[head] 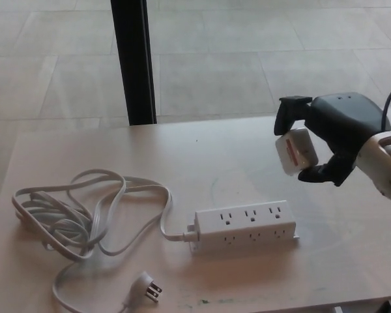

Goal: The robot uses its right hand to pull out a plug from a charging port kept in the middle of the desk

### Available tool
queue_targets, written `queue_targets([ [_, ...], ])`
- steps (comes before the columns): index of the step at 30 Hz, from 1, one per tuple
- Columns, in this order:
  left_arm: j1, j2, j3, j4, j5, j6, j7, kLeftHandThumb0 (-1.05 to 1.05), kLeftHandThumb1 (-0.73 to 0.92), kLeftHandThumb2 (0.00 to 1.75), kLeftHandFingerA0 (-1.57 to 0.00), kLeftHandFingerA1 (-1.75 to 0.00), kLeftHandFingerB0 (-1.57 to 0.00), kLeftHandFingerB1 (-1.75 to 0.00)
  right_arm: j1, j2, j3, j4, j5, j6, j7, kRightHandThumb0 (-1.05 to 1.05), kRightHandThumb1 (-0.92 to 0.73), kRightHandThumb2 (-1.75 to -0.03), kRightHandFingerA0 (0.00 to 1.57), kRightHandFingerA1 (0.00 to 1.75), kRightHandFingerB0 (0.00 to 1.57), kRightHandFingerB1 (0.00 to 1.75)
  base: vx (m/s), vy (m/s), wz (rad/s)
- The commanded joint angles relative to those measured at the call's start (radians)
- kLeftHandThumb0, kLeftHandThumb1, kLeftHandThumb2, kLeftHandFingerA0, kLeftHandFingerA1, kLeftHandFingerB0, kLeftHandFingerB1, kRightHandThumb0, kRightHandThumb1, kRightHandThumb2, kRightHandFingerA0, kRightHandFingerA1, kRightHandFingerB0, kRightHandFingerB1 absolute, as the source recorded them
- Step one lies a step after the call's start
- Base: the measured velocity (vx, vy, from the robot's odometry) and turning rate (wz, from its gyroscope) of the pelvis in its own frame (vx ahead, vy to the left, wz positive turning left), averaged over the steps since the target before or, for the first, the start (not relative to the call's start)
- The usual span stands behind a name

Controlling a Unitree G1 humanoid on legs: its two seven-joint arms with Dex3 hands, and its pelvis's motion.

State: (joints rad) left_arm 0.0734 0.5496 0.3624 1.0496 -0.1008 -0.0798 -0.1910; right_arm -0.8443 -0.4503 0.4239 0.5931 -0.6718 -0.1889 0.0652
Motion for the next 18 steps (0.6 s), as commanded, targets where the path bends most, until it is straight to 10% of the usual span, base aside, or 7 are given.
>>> queue_targets([
  [1,0.009,0.009,0.002,0.005,-0.005,-0.001,0.014,-0.85,0.92,0.85,-0.66,-0.56,-0.43,-0.45,0.037,-0.109,0.003,0.029,-0.044,0.010,0.042,-0.27,-0.50,-0.89,0.87,1.75,0.79,1.36,0.00,0.000,0.00],
  [6,0.005,0.006,0.009,0.024,-0.013,-0.015,0.002,-0.85,0.92,0.85,-0.64,-0.55,-0.41,-0.45,0.092,-0.157,0.004,0.057,-0.046,0.015,0.044,-0.25,-0.47,-0.92,0.86,1.75,0.77,1.46,0.00,0.000,0.00],
  [7,0.009,0.005,0.004,0.021,-0.006,-0.019,0.008,-0.78,0.82,1.20,-0.61,-0.62,-0.40,-0.55,0.118,-0.160,-0.003,0.076,-0.035,0.006,0.031,-0.26,-0.49,-0.90,0.87,1.72,0.82,1.32,0.00,0.000,0.00],
  [9,0.007,0.003,0.004,0.024,-0.007,-0.019,0.007,-0.78,0.82,1.20,-0.61,-0.63,-0.40,-0.55,0.128,-0.157,-0.006,0.080,-0.029,0.010,0.034,-0.26,-0.49,-0.93,0.86,1.74,0.77,1.46,0.00,0.000,0.00],
  [10,0.004,-0.001,0.007,0.026,-0.010,-0.014,0.013,-0.85,0.92,0.84,-0.66,-0.54,-0.43,-0.45,0.147,-0.156,-0.005,0.080,-0.031,0.002,0.016,-0.26,-0.52,-0.93,0.87,1.75,0.77,1.51,0.00,0.000,0.00],
  [12,0.000,-0.002,0.007,0.027,-0.010,0.000,0.018,-0.85,0.92,0.84,-0.66,-0.54,-0.43,-0.44,0.169,-0.151,0.011,0.069,-0.047,0.015,0.033,-0.23,-0.53,-0.97,1.04,1.73,0.74,1.40,0.00,0.000,0.00],
  [18,0.008,0.001,0.001,0.017,-0.006,-0.011,0.011,-0.84,0.92,0.85,-0.64,-0.55,-0.42,-0.44,0.189,-0.144,0.067,0.065,-0.102,0.009,0.008,-0.25,-0.56,-0.85,0.85,1.61,0.85,1.01,0.00,0.000,0.00],
])
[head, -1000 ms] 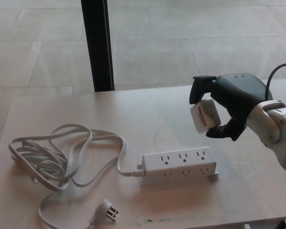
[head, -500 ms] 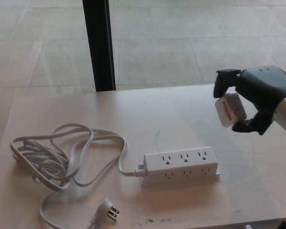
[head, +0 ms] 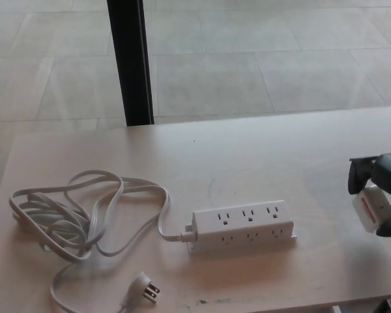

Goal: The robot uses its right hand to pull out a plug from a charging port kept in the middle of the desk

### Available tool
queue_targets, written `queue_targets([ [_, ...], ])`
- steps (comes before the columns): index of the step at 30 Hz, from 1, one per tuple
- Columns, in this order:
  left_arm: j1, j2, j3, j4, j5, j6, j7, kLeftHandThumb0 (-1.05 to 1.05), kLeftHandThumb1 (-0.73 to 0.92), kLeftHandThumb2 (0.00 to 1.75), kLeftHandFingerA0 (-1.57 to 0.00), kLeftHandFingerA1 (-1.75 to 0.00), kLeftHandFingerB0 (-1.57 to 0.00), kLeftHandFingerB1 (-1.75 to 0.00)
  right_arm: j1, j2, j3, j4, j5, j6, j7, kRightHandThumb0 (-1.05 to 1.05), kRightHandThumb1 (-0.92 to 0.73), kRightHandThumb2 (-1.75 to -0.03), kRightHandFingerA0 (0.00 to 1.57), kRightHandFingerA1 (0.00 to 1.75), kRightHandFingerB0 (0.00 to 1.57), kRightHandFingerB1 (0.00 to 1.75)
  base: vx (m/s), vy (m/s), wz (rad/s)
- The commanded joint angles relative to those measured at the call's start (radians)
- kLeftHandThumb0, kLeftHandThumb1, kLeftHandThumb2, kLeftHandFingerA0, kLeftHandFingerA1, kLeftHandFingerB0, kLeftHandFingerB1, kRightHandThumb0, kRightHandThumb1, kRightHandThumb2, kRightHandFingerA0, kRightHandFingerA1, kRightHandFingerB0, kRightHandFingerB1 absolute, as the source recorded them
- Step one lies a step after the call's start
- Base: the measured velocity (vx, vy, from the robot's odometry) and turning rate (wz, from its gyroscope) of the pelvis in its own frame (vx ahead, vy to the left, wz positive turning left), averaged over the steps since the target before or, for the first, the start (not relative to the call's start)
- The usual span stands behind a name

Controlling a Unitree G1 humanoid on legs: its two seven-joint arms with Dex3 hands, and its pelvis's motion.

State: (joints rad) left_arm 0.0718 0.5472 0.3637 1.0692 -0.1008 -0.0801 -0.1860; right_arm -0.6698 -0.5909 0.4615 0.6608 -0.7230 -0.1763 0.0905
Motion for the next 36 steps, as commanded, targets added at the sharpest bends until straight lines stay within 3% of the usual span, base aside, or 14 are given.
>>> queue_targets([
  [1,0.002,0.002,0.004,-0.001,-0.011,0.001,0.008,-0.85,0.92,0.84,-0.65,-0.55,-0.42,-0.43,0.013,0.009,0.036,-0.009,-0.055,0.003,-0.016,-0.26,-0.56,-0.88,0.86,1.57,0.85,1.02,0.00,0.000,0.00],
  [6,0.003,0.002,0.001,-0.005,-0.007,-0.007,0.010,-0.83,0.92,0.85,-0.66,-0.55,-0.43,-0.45,0.013,0.025,0.051,-0.048,-0.065,0.020,-0.002,-0.33,-0.59,-0.66,0.91,1.51,0.79,0.63,0.00,0.000,0.00],
  [10,0.005,0.002,0.006,-0.008,-0.013,0.000,0.012,-0.85,0.92,0.85,-0.67,-0.58,-0.42,-0.46,-0.011,0.023,0.098,-0.088,-0.134,0.094,0.084,-0.78,-0.51,-0.85,0.96,1.25,0.07,0.40,0.00,0.000,0.00],
  [11,0.013,0.001,0.012,-0.016,-0.020,-0.003,0.001,-0.88,0.92,0.85,-0.64,-0.55,-0.44,-0.46,-0.022,0.025,0.126,-0.108,-0.178,0.150,0.138,-0.75,-0.59,-0.61,0.87,1.36,0.06,0.26,0.00,0.000,0.00],
  [14,0.018,0.001,0.009,-0.020,-0.015,-0.006,0.002,-0.84,0.92,0.85,-0.65,-0.55,-0.42,-0.45,-0.026,0.012,0.145,-0.128,-0.206,0.175,0.160,-0.85,-0.47,-0.87,0.91,1.27,0.05,0.17,0.00,0.000,0.00],
  [16,0.012,0.002,0.010,-0.002,-0.013,-0.014,0.005,-0.87,0.92,0.86,-0.64,-0.54,-0.42,-0.45,-0.029,-0.006,0.160,-0.141,-0.231,0.185,0.184,-0.89,-0.58,-0.61,0.73,1.47,0.00,0.21,0.00,0.000,0.00],
  [18,0.014,0.002,0.010,-0.002,-0.014,-0.016,0.004,-0.87,0.92,0.86,-0.64,-0.54,-0.42,-0.45,-0.027,-0.010,0.163,-0.150,-0.238,0.192,0.191,-0.89,-0.58,-0.61,0.73,1.47,0.00,0.21,0.00,0.000,0.00],
  [19,0.011,0.003,0.009,-0.003,-0.013,-0.004,0.005,-0.85,0.92,0.84,-0.65,-0.54,-0.42,-0.44,-0.028,-0.021,0.171,-0.159,-0.255,0.201,0.212,-0.93,-0.47,-0.89,0.82,1.33,0.07,0.05,0.00,0.000,0.00],
  [22,0.010,0.000,0.016,0.000,-0.021,-0.011,0.002,-0.84,0.92,0.84,-0.64,-0.55,-0.42,-0.45,-0.031,-0.026,0.168,-0.165,-0.261,0.212,0.225,-0.99,-0.47,-0.71,0.76,1.42,0.00,0.14,0.00,0.000,0.00],
  [27,0.005,-0.001,0.016,0.018,-0.019,-0.013,0.006,-0.85,0.92,0.85,-0.67,-0.56,-0.42,-0.45,-0.035,-0.041,0.156,-0.188,-0.268,0.214,0.262,-0.95,-0.46,-0.91,0.80,1.30,0.04,0.05,0.00,0.000,0.00],
  [28,0.004,-0.002,0.018,0.019,-0.022,-0.012,0.006,-0.85,0.92,0.85,-0.67,-0.56,-0.43,-0.45,-0.036,-0.046,0.149,-0.194,-0.264,0.214,0.268,-0.97,-0.48,-0.91,0.60,0.95,0.09,0.00,0.00,0.000,0.00],
  [29,0.005,-0.001,0.017,0.021,-0.020,-0.015,0.006,-0.85,0.92,0.85,-0.67,-0.57,-0.43,-0.46,-0.035,-0.046,0.144,-0.201,-0.260,0.216,0.274,-1.01,-0.61,-0.60,0.59,1.15,0.00,0.16,0.00,0.000,0.00],
  [30,0.008,0.001,0.014,0.020,-0.015,-0.015,0.008,-0.87,0.92,0.83,-0.67,-0.57,-0.43,-0.46,-0.034,-0.048,0.125,-0.214,-0.243,0.222,0.285,-1.03,-0.49,-0.90,0.75,1.36,0.00,0.01,0.00,0.000,0.00],
  [36,-0.001,0.004,0.021,0.042,-0.021,-0.026,0.004,-0.86,0.92,0.84,-0.67,-0.58,-0.43,-0.48,-0.022,-0.114,-0.068,-0.308,-0.090,0.225,0.367,-0.92,-0.48,-0.93,0.87,1.25,0.03,0.03,0.00,0.000,0.00],
])
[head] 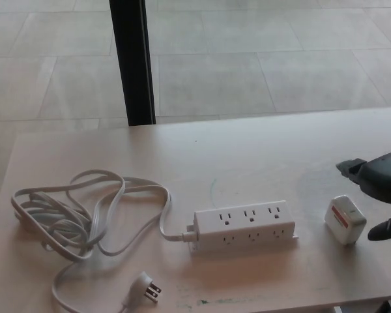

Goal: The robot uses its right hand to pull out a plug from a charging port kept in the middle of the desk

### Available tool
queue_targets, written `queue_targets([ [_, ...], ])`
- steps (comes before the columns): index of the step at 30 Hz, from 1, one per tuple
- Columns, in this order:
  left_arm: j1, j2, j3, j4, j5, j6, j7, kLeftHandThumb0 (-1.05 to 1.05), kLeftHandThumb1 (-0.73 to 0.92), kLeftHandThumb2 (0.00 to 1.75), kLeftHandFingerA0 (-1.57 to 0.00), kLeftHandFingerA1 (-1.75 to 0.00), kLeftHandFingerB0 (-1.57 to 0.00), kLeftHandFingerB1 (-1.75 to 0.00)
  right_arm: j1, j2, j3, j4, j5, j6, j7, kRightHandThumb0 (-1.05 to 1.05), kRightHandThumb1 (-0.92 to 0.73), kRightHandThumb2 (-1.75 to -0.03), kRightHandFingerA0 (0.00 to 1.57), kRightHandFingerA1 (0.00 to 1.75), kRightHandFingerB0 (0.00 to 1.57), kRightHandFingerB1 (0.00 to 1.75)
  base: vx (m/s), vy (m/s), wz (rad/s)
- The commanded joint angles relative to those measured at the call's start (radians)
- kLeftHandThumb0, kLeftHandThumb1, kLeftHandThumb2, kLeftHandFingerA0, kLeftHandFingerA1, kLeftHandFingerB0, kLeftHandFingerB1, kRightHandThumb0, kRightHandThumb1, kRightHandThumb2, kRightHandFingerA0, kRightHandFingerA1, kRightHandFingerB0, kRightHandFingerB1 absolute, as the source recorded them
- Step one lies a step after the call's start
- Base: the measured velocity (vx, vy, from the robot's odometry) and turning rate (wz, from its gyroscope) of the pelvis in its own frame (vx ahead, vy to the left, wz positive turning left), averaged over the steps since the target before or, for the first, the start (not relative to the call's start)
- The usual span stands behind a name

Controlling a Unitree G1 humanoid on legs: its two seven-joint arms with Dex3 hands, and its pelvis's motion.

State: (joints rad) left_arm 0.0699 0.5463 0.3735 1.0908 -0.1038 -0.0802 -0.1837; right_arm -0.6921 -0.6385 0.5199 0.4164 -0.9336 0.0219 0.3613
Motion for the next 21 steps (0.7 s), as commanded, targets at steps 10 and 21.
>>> queue_targets([
  [10,0.001,0.017,0.006,0.047,-0.006,-0.035,0.005,-0.89,0.92,0.88,-0.67,-0.57,-0.41,-0.45,0.215,-0.303,-0.590,-0.028,0.373,-0.044,0.069,-0.96,-0.53,-0.97,0.88,1.33,0.00,0.00,0.00,0.000,0.00],
  [21,0.003,0.008,0.020,0.050,-0.025,-0.025,-0.003,-0.92,0.82,0.95,-0.67,-0.63,-0.44,-0.51,0.815,-0.251,-1.165,0.213,0.555,-0.191,-0.133,-1.05,-0.67,-0.64,0.88,1.26,0.00,0.65,0.00,0.000,0.00],
])
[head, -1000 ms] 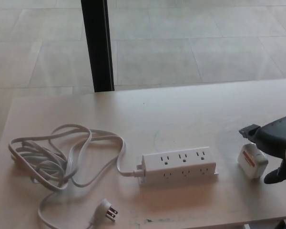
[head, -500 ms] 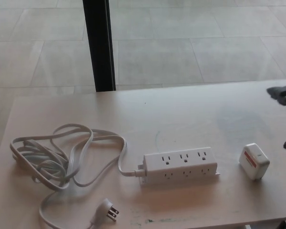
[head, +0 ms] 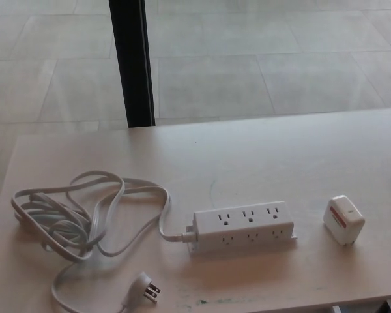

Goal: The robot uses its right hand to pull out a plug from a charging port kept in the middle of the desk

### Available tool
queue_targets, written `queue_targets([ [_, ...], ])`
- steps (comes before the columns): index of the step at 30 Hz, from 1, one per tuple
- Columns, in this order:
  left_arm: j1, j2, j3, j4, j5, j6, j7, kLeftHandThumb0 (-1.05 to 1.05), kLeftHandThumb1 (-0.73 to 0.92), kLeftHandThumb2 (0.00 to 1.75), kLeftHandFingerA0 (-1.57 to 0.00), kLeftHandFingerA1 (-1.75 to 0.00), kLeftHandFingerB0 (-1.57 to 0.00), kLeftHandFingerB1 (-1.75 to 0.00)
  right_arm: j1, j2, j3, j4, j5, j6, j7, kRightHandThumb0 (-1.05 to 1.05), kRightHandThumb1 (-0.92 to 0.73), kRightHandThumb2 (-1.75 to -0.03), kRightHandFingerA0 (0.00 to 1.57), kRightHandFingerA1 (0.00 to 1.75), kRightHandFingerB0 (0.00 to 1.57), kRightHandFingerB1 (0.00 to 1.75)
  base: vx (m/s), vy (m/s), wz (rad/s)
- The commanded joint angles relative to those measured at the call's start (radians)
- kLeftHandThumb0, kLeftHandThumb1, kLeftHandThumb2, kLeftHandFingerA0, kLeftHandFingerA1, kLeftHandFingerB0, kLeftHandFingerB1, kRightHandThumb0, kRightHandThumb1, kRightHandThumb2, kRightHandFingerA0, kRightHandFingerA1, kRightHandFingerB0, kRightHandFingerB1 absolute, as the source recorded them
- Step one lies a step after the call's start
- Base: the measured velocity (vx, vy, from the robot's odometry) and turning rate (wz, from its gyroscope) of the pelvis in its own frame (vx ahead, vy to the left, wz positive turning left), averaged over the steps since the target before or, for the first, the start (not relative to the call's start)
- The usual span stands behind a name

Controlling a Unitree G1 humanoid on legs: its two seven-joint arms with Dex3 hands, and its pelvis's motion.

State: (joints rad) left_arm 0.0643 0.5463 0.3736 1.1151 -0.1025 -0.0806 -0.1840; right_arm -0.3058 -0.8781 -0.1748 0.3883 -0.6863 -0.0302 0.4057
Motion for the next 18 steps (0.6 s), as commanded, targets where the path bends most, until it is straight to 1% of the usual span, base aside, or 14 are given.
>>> queue_targets([
  [1,0.007,0.007,0.019,0.029,-0.025,-0.031,0.000,-0.92,0.82,0.95,-0.67,-0.63,-0.44,-0.51,0.446,0.001,-0.488,0.257,0.317,-0.132,-0.184,-1.05,-0.67,-0.64,0.88,1.26,0.00,0.65,0.00,0.000,0.00],
  [2,0.005,0.010,0.016,0.031,-0.020,-0.025,0.005,-0.90,0.92,0.87,-0.72,-0.61,-0.44,-0.47,0.486,0.048,-0.540,0.339,0.374,-0.146,-0.213,-1.05,-0.50,-0.95,1.04,1.20,0.04,0.60,0.00,0.000,0.00],
  [3,0.005,0.010,0.016,0.032,-0.020,-0.025,0.004,-0.88,0.92,0.84,-0.72,-0.61,-0.43,-0.46,0.485,0.063,-0.563,0.362,0.403,-0.157,-0.210,-1.05,-0.50,-0.90,1.12,1.16,0.05,0.68,0.00,0.000,0.00],
  [4,0.005,0.010,0.016,0.032,-0.020,-0.025,0.004,-0.88,0.92,0.84,-0.72,-0.61,-0.43,-0.46,0.483,0.085,-0.595,0.398,0.446,-0.173,-0.206,-1.05,-0.50,-0.90,1.12,1.16,0.05,0.68,0.00,0.000,0.00],
  [5,0.006,0.010,0.015,0.029,-0.018,-0.025,0.008,-0.86,0.92,0.82,-0.71,-0.59,-0.48,-0.46,0.485,0.130,-0.656,0.468,0.516,-0.166,-0.215,-0.62,-0.25,-0.88,1.17,1.18,0.00,0.63,0.00,0.000,0.00],
  [7,0.006,0.011,0.012,0.033,-0.014,-0.027,0.013,-0.86,0.92,0.82,-0.71,-0.59,-0.48,-0.46,0.476,0.157,-0.698,0.511,0.558,-0.137,-0.216,-0.62,-0.25,-0.88,1.17,1.18,0.00,0.63,0.00,0.000,0.00],
  [8,0.009,0.011,0.009,0.029,-0.010,-0.028,0.017,-0.86,0.92,0.84,-0.67,-0.58,-0.43,-0.47,0.468,0.172,-0.723,0.529,0.582,-0.107,-0.212,-0.99,-0.55,-0.56,1.15,1.15,0.00,0.94,0.00,0.000,0.00],
  [9,0.009,0.012,0.011,0.028,-0.014,-0.028,0.006,-0.88,0.91,0.87,-0.66,-0.59,-0.41,-0.47,0.455,0.214,-0.755,0.557,0.609,-0.074,-0.254,-0.93,-0.58,-0.59,1.10,1.09,0.00,1.03,0.00,0.000,0.00],
  [11,0.010,0.012,0.016,0.027,-0.021,-0.027,0.000,-0.88,0.91,0.86,-0.67,-0.58,-0.41,-0.45,0.434,0.274,-0.802,0.565,0.648,-0.023,-0.292,-0.84,-0.63,-0.57,0.98,0.90,0.00,1.08,0.00,0.000,0.00],
  [13,0.008,0.014,0.014,0.029,-0.017,-0.024,0.005,-0.86,0.92,0.82,-0.66,-0.56,-0.45,-0.46,0.416,0.304,-0.816,0.582,0.652,0.018,-0.316,-0.83,-0.63,-0.55,0.96,0.88,0.00,1.09,0.00,0.000,0.00],
  [14,0.006,0.013,0.015,0.029,-0.018,-0.017,0.010,-0.86,0.92,0.85,-0.68,-0.58,-0.42,-0.45,0.410,0.311,-0.825,0.594,0.658,0.031,-0.308,-0.85,-0.47,-0.91,0.94,0.94,0.10,0.78,0.00,0.000,0.00],
  [15,0.004,0.013,0.018,0.031,-0.023,-0.015,0.008,-0.86,0.92,0.84,-0.66,-0.58,-0.41,-0.45,0.400,0.311,-0.830,0.621,0.661,0.032,-0.307,-0.89,-0.48,-0.89,0.95,0.94,0.14,0.81,0.00,0.000,0.00],
  [16,0.005,0.011,0.019,0.030,-0.024,-0.016,0.005,-0.85,0.92,0.85,-0.64,-0.57,-0.41,-0.45,0.400,0.310,-0.834,0.635,0.659,0.030,-0.310,-0.78,-0.63,-0.53,0.94,0.92,0.00,1.05,0.00,0.000,0.00],
  [18,0.008,0.008,0.018,0.024,-0.023,-0.016,0.007,-0.85,0.92,0.85,-0.65,-0.58,-0.42,-0.46,0.403,0.313,-0.850,0.644,0.662,0.034,-0.312,-0.79,-0.63,-0.52,0.87,0.88,0.02,1.03,0.00,0.000,0.00],
])
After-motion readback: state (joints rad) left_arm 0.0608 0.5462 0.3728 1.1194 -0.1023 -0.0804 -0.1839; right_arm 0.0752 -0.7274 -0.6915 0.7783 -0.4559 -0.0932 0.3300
